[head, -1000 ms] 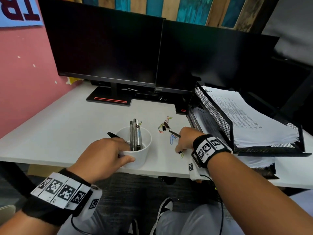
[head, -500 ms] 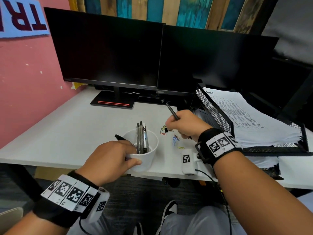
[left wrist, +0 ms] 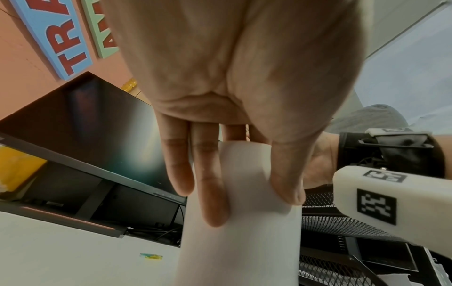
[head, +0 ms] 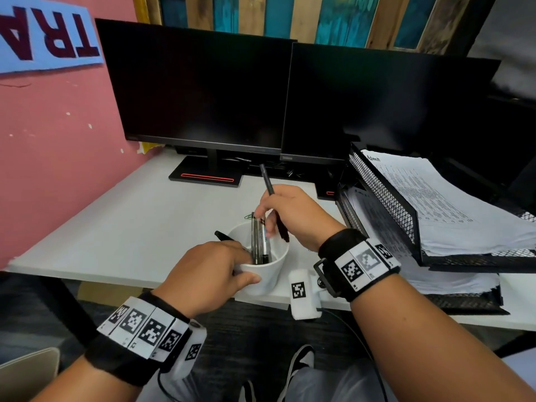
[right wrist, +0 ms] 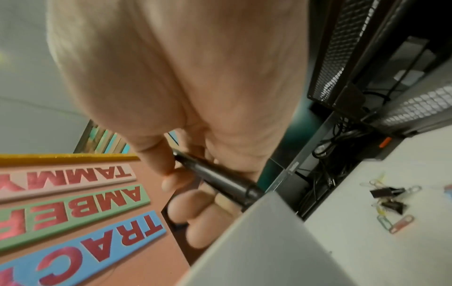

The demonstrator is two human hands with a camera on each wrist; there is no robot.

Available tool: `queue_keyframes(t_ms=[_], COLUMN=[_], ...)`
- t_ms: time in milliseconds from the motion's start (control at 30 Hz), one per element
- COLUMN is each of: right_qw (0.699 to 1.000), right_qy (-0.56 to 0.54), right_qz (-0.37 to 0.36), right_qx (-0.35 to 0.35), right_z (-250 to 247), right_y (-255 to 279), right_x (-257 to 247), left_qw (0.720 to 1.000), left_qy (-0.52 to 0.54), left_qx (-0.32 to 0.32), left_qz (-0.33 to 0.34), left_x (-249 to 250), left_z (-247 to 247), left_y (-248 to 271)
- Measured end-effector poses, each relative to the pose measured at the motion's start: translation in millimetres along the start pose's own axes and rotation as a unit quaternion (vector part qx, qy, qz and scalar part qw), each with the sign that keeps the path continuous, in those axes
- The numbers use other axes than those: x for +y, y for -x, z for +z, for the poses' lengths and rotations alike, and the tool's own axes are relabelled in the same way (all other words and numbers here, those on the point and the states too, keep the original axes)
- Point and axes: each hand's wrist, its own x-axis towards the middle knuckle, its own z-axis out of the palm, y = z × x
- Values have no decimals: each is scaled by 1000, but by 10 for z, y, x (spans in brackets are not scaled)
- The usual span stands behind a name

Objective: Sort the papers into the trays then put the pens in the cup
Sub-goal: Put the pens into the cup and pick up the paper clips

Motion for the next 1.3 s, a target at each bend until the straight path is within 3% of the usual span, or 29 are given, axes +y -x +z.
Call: queue_keyframes(t_ms=[100, 233, 333, 400, 467, 533, 600, 700, 800, 1000, 1167, 1300], right_qw=[994, 989, 983, 971, 972, 973, 939, 894, 884, 892, 893, 926], right_qy=[-109, -141, -133, -131, -29, 156, 302, 387, 405, 393, 394, 299], right_qz=[-11, -32, -66, -53, -11, 63, 159, 227, 230, 199, 206, 201], right_qx=[2, 7, 109, 191, 232, 158, 52, 6, 43, 99, 76, 114], right_z=[94, 136, -1, -179, -403, -615, -731, -765, -739, -629, -575, -666], right_y=[-19, -26, -79, -139, -172, -138, -68, 43, 42, 2, -30, -76], right_x=[9, 54, 127, 237, 396, 557, 706, 878, 1038, 1147, 1117, 1068], left_qw=[1000, 1000, 1000, 1000, 1000, 1000, 1000, 1000, 1000, 1000, 1000, 999], left_qy=[-1, 4, 3, 0, 2, 5, 4, 3, 4, 4, -2, -5], left_qx=[-4, -2, -4, -6, -1, 7, 14, 20, 21, 23, 30, 33], left_qz=[-5, -5, -5, -8, -10, -9, -6, 4, 11, 11, 6, -1], left_x=[-7, -21, -45, -59, -68, -70, -75, -63, -42, -52, -76, -86], left_z=[3, 6, 22, 27, 23, 14, 11, 14, 35, 55, 36, 32], left_y=[6, 18, 17, 20, 19, 11, -1, -24, -42, -25, -2, 2])
